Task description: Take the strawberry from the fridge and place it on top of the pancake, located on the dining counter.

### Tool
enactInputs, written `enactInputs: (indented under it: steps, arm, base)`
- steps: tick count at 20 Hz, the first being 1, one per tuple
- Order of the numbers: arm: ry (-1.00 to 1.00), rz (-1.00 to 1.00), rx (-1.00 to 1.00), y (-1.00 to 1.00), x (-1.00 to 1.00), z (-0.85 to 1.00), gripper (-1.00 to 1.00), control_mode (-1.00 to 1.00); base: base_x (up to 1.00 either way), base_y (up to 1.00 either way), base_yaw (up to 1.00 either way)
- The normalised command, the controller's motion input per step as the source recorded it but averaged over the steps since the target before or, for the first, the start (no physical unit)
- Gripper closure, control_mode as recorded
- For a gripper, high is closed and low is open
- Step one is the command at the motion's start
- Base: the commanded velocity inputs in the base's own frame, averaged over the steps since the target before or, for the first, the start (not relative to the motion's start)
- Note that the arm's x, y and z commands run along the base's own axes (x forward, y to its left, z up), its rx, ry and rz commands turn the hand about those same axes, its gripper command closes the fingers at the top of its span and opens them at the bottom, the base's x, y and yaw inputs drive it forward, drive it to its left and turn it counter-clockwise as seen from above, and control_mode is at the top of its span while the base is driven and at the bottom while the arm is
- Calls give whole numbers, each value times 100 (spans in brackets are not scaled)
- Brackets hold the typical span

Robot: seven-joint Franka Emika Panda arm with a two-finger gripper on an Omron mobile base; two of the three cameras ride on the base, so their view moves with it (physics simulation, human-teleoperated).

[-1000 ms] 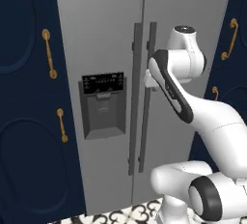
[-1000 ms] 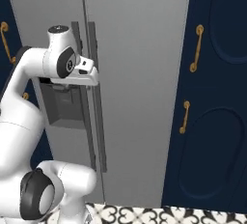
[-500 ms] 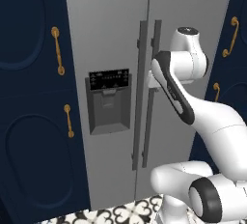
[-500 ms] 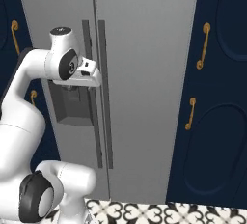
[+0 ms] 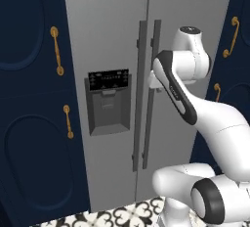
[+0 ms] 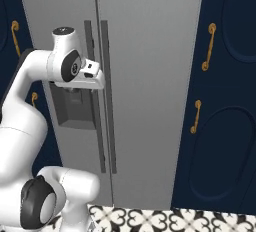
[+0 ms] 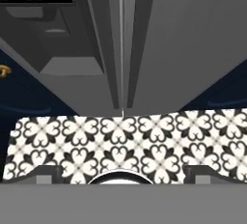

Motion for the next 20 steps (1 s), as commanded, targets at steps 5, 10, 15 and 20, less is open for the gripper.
enactInputs:
  steps: [5, 10, 15, 20]
  arm:
    - [-17, 0, 1, -8, 35, -2, -100, -100]
    - [-44, -7, 10, -25, 91, -5, -100, -100]
    - [-1, 0, 0, -2, 94, -3, -100, -100]
    - [-15, 0, 0, -4, 62, -7, -100, -100]
  base:
    - [0, 0, 0]
    - [0, 0, 0]
    - [0, 0, 0]
    - [0, 0, 0]
